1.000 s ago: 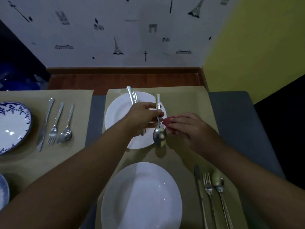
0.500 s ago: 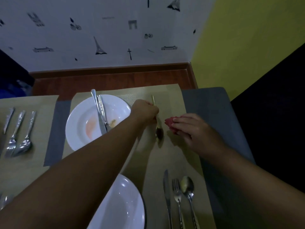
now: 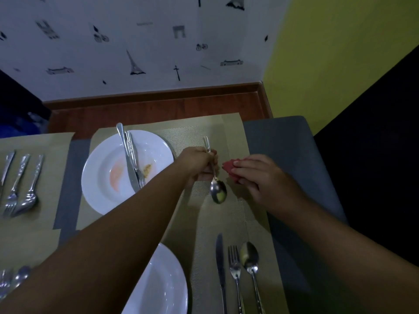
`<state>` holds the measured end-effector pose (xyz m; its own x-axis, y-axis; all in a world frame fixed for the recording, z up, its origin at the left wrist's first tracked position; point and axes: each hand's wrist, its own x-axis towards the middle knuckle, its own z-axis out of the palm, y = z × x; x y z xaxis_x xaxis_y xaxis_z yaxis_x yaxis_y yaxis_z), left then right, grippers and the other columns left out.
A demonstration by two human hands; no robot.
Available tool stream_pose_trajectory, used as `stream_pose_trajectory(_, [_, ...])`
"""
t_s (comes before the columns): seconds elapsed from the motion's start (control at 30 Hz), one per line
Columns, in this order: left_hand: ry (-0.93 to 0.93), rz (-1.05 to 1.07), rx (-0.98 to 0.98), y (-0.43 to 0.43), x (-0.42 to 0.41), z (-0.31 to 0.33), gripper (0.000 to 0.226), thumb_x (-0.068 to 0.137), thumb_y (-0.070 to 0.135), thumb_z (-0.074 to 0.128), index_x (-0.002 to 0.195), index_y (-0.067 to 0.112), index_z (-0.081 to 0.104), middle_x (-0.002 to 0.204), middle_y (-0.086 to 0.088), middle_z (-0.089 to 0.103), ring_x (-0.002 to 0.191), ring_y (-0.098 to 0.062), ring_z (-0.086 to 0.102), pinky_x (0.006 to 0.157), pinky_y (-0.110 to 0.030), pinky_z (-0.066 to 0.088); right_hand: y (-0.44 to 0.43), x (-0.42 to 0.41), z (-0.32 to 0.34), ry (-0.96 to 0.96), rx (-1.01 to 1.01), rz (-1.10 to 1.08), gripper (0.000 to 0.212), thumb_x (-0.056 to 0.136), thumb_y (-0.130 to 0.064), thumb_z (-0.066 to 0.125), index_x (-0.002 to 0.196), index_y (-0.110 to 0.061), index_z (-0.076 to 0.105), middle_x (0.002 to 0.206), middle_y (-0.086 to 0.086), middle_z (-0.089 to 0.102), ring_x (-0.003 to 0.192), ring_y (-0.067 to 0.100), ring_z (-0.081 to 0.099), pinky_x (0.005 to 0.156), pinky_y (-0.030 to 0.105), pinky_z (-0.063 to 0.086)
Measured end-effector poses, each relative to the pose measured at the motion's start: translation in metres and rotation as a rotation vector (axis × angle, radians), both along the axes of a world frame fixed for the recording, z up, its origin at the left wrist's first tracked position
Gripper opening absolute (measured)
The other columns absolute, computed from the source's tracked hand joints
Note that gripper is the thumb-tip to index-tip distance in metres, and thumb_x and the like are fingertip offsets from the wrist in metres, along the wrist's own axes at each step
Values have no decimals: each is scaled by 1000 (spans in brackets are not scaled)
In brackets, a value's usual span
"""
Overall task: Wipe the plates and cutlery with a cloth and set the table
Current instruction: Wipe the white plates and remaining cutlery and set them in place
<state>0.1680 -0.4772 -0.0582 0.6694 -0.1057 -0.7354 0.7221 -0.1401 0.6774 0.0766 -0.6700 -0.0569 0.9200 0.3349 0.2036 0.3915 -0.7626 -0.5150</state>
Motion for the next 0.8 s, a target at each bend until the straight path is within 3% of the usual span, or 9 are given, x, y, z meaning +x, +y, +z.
stream_pose_trajectory(0.2, [-40, -97, 123, -10, 0, 3, 26, 98, 24, 62, 109, 0, 62, 89, -11, 67, 81, -25, 69, 77, -39, 61, 1, -3, -2, 8, -15, 16, 33, 83, -8, 72, 116, -11, 70, 122, 2, 67, 117, 20, 53, 93, 35, 50])
stream_pose_trajectory(0.33, [-44, -130, 173, -17, 2, 6, 15, 102, 19, 55, 97, 5, 60, 99, -18, 68, 98, -33, 71, 92, -50, 58, 1, -4, -4, 15, -12, 18, 33, 83, -7, 72, 115, -10, 71, 122, 3, 67, 117, 21, 54, 93, 38, 51])
stream_pose_trajectory(0.5, [19, -40, 83, -24, 2, 8, 34, 105, 23, 44, 128, 0, 52, 97, -14, 60, 99, -28, 62, 98, -48, 54, 1, -5, 0, 28, -17, 2, 33, 84, -9, 70, 117, -13, 70, 123, 0, 66, 118, 17, 52, 94, 36, 50])
stream_pose_trajectory(0.57, [-3, -57, 100, -24, 3, 9, 33, 106, 23, 42, 127, 0, 54, 96, -13, 61, 97, -27, 62, 99, -47, 54, 0, -6, 0, 26, -18, 4, 33, 85, -10, 70, 117, -13, 70, 123, 0, 66, 119, 16, 52, 95, 34, 49])
stream_pose_trajectory(0.7, [-93, -177, 130, -20, 6, 3, 30, 106, 18, 44, 125, 3, 62, 118, -13, 64, 110, -31, 65, 93, -42, 57, -2, -5, -1, 20, -14, 4, 32, 85, -10, 70, 117, -12, 70, 122, 1, 66, 119, 16, 52, 96, 32, 48])
stream_pose_trajectory(0.8, [-249, -141, 190, -17, 7, -7, 25, 98, 16, 62, 118, 3, 69, 103, -15, 72, 91, -27, 72, 84, -44, 62, -2, -4, -1, 8, -16, 15, 33, 83, -8, 72, 116, -11, 70, 121, 2, 67, 117, 17, 53, 98, 28, 46])
